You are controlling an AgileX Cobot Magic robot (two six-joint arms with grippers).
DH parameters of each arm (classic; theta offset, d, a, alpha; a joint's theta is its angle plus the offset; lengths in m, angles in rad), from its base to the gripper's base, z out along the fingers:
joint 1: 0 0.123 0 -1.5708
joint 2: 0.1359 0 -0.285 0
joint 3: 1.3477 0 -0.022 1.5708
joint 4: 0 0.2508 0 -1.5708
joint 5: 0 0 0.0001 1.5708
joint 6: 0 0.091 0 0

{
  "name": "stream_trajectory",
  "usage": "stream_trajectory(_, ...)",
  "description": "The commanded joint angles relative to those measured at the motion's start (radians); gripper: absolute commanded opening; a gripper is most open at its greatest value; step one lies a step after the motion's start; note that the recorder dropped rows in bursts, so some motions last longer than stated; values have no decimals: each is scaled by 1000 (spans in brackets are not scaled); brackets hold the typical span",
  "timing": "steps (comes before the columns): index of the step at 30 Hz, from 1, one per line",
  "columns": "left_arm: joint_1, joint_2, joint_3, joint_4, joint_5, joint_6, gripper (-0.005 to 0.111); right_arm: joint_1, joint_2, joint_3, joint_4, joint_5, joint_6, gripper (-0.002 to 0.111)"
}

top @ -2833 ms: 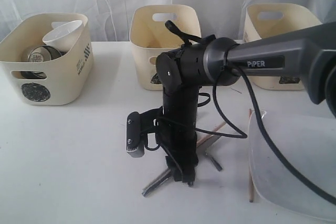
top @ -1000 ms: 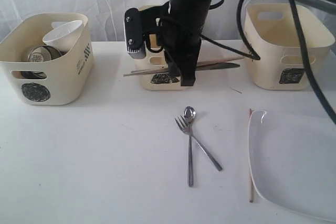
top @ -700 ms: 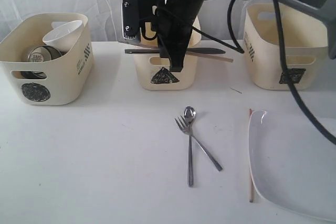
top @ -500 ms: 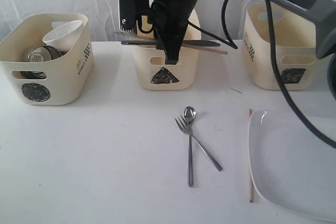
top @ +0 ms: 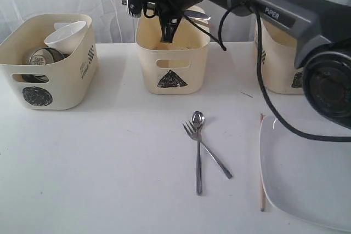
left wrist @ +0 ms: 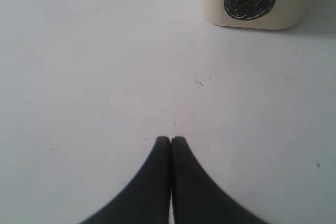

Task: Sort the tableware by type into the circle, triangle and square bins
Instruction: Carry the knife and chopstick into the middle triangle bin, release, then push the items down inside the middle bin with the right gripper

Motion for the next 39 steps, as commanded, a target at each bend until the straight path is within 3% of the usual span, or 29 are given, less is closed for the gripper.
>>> stream_trajectory(1, -7, -4, 4, 0, 0, -3, 0, -19, 53, -12, 69, -148, 43, 0)
stream_trajectory(5, -7, -4, 4, 0, 0, -3, 0, -19, 104, -12, 102, -272, 71, 0)
stream_trajectory(10, -7, -4, 4, 0, 0, -3, 0, -23, 119, -12, 102, -277, 100, 1)
stream_trajectory(16, -7, -4, 4, 0, 0, -3, 0, -37, 119, -12, 102, -255, 218, 20)
stream_trajectory(25, -7, -4, 4, 0, 0, -3, 0, -39, 119, -12, 102, -230, 283, 37)
stream_trajectory(39, -7, -4, 4, 0, 0, -3, 0, -39, 97, -12, 102, -202, 304, 36)
